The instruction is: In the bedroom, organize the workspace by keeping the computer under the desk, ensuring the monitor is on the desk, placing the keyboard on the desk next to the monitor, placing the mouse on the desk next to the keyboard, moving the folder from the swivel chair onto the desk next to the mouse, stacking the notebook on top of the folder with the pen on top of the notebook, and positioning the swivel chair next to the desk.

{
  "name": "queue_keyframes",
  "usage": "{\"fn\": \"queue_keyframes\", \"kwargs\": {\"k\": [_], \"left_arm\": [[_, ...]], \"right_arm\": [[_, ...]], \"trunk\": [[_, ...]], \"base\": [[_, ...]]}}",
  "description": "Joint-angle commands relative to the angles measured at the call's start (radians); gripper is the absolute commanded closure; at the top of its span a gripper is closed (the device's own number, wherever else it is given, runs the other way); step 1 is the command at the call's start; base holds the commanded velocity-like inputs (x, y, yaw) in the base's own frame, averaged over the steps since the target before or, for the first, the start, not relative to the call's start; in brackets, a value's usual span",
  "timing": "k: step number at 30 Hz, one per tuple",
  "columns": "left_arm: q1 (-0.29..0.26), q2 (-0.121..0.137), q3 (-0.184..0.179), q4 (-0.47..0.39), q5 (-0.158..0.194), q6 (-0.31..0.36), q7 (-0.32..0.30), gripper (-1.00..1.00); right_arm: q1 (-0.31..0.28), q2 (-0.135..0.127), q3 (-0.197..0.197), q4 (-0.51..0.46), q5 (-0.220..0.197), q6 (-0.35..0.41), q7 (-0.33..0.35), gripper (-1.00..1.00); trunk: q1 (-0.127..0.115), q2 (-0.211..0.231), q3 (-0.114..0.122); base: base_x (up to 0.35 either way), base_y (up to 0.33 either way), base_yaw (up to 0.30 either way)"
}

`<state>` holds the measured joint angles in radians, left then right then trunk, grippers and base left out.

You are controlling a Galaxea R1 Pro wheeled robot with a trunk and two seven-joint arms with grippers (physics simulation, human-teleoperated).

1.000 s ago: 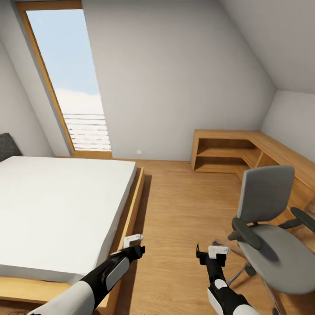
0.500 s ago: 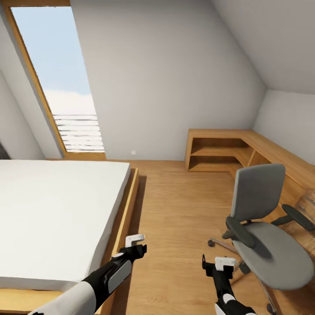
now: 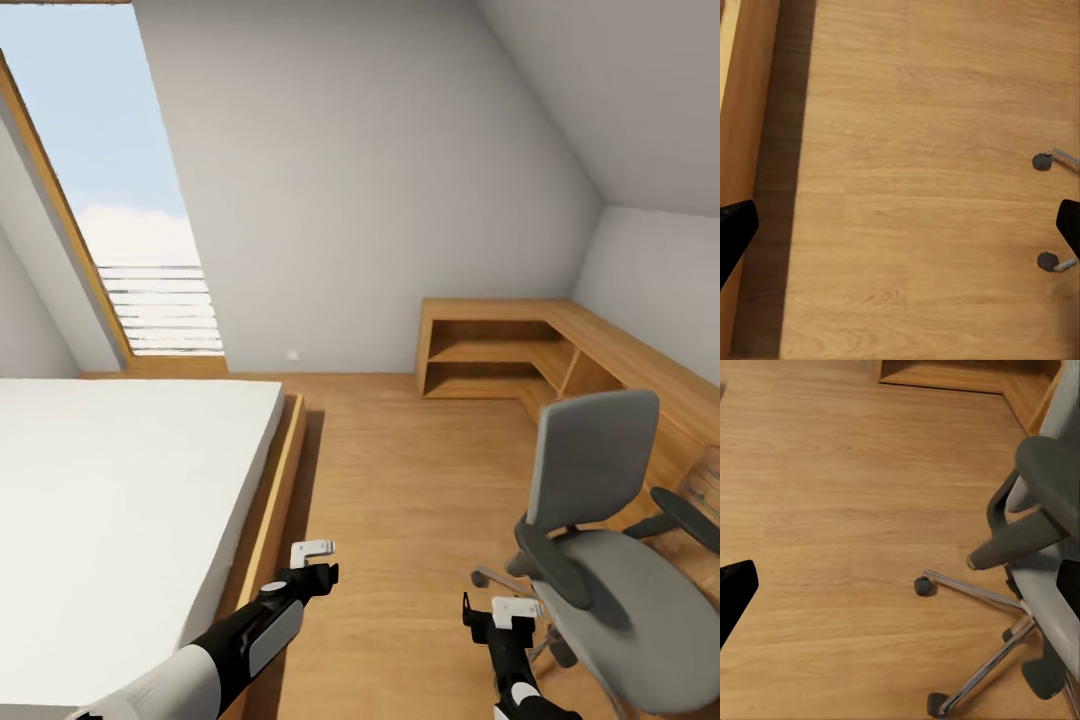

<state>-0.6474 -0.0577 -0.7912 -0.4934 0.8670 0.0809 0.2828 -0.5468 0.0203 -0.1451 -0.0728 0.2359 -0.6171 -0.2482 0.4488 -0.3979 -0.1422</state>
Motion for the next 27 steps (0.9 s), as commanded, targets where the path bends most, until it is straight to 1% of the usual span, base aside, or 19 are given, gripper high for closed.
{"fn": "queue_keyframes", "kwargs": {"k": [1,5,19,27], "left_arm": [[-0.001,0.001,-0.008,-0.002,0.006,0.002,0.009,-1.00],[-0.001,0.001,-0.009,-0.002,0.006,0.002,0.010,-1.00],[-0.002,0.001,-0.009,-0.002,0.007,0.002,0.010,-1.00],[-0.002,0.001,-0.009,-0.002,0.007,0.002,0.010,-1.00]], "right_arm": [[-0.001,0.000,-0.007,0.001,0.011,-0.002,-0.005,-1.00],[-0.001,-0.003,-0.007,0.001,0.010,-0.003,-0.005,-1.00],[-0.001,0.000,-0.007,0.007,0.009,-0.003,-0.004,-1.00],[-0.001,-0.001,-0.007,0.008,0.009,-0.003,-0.004,-1.00]], "trunk": [[0.001,-0.002,-0.002],[0.001,-0.002,-0.002],[0.001,-0.002,-0.002],[0.001,-0.002,-0.002]], "base": [[0.319,-0.020,-0.002],[0.320,-0.043,-0.001],[0.324,-0.018,0.000],[0.330,0.069,0.000]]}}
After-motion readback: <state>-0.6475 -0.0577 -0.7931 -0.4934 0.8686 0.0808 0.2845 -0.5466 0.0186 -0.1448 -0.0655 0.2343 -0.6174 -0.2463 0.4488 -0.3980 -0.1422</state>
